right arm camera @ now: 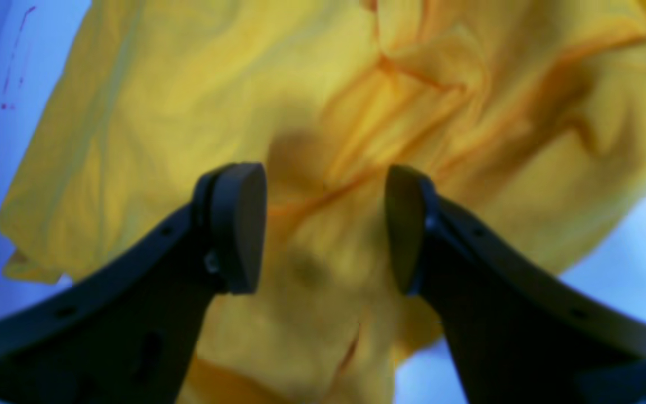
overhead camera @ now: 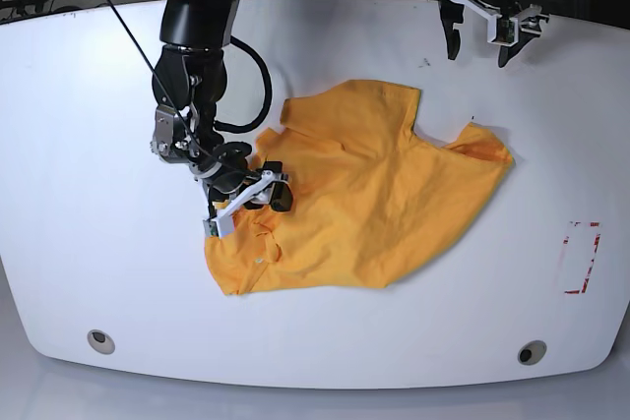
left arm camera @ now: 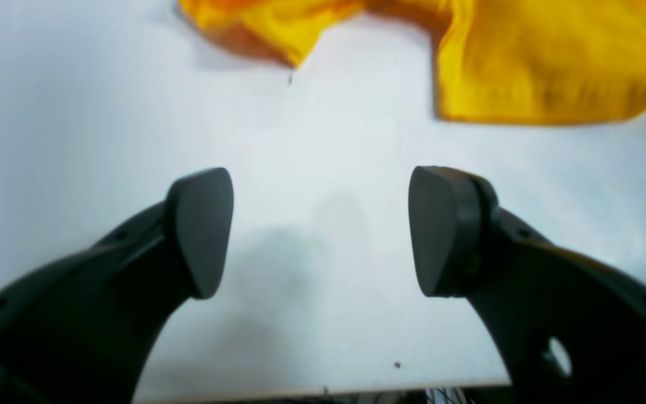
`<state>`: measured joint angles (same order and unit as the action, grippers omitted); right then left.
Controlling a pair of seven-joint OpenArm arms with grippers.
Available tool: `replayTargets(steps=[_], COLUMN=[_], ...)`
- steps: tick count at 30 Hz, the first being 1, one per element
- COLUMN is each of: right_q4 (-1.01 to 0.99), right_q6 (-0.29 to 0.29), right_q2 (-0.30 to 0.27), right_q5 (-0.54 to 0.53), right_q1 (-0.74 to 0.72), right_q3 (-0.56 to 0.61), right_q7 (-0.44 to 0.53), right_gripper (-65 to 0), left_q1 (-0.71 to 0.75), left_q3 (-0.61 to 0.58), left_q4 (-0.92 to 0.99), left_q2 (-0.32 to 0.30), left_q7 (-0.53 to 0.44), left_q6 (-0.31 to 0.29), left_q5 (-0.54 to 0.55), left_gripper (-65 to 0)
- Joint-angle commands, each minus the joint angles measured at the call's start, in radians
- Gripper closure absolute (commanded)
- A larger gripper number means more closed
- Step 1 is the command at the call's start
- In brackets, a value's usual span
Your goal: Fold the T-shirt properly
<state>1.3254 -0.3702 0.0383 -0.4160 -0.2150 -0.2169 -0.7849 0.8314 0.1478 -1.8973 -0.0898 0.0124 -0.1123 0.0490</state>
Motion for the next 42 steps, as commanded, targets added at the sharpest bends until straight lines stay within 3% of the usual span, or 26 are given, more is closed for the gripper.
replayTargets(steps=[1,15,21,23,28,36,42], right_q4=[-0.033,-0.155,-0.152,-0.152,-0.155,-0.079,0.076], right_q6=[-0.005,-0.002,-0.002,-0.002,-0.008,-0.010,-0.010], right_q2=[-0.024,-0.044,-0.010,-0.001,0.004,0.005,0.002], right_q5=[-0.014,-0.016,-0.019,-0.019,-0.019,-0.021,-0.021], right_q1=[-0.044,-0.090,-0.074,-0.074,-0.076,-0.065,-0.031], right_q3=[-0.003,0.001,0.003,0.003,0.003,0.003,0.003], right_q7=[0.035,0.083,0.083,0.083,0.084,0.080,0.003], right_gripper=[-32.0,-32.0,-31.1,-25.0,-1.1,0.0,0.0], left_q1=[0.009,0.002,0.001,0.001,-0.025,-0.086,-0.149], left_q3=[0.002,0.002,0.002,0.002,0.003,0.071,0.126], left_q4=[-0.018,-0.018,-0.017,-0.017,-0.017,-0.015,-0.012], left_q2=[-0.003,-0.014,-0.037,-0.037,-0.037,-0.031,0.006], left_q7=[-0.029,-0.029,-0.027,-0.027,-0.027,-0.025,-0.019], left_q6=[0.000,0.000,0.000,0.001,0.003,0.004,0.004], left_q5=[0.002,0.002,0.007,0.007,0.007,0.007,0.007], left_gripper=[-44.6,-44.6,-44.6,-44.6,-44.6,-45.1,-45.8])
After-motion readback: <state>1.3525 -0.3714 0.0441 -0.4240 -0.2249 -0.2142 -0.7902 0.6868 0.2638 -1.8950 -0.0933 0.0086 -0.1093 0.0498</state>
